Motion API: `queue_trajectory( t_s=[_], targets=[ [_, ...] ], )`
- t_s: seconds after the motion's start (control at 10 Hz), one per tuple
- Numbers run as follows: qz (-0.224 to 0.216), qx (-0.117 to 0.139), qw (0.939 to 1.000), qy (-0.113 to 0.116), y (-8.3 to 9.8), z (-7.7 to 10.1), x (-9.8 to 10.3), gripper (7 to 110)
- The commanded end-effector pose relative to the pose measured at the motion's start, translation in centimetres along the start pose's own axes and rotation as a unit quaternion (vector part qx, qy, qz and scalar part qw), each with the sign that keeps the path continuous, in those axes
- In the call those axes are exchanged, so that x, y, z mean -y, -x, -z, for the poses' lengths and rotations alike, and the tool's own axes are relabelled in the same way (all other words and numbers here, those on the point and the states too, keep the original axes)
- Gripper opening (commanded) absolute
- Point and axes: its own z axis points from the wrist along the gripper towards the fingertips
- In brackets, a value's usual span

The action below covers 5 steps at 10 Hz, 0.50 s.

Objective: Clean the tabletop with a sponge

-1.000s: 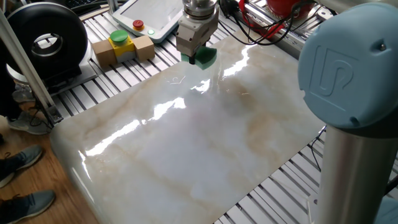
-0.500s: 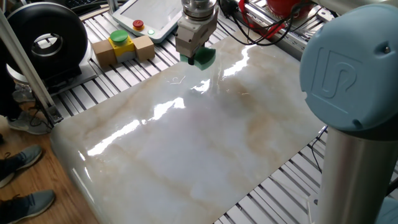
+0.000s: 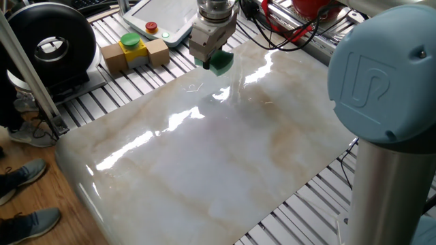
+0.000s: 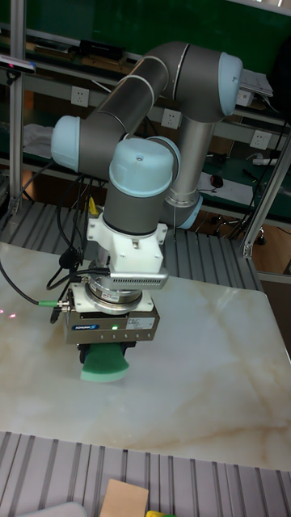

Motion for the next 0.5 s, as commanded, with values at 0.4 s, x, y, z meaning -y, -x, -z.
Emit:
queue_trajectory(
  t_s=[0.4],
  targets=[
    [-0.031, 0.012, 0.9994, 0.013, 0.6, 0.21, -0.3, 7]
  ],
)
